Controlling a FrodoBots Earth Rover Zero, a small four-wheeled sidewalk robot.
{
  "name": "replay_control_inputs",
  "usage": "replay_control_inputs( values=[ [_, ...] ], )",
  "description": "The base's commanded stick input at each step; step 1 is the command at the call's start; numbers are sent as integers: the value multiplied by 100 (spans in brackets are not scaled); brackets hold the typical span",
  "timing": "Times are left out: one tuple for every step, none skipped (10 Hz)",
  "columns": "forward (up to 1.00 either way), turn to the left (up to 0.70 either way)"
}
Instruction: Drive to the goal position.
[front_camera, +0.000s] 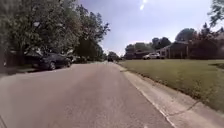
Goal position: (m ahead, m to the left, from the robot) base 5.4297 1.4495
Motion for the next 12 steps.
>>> replay_control_inputs(
  values=[
    [50,0],
    [50,0],
    [50,0],
    [50,0],
    [50,0],
    [50,0],
    [50,0],
    [50,0],
    [50,0],
    [50,0],
    [50,0],
    [50,0]
  ],
)
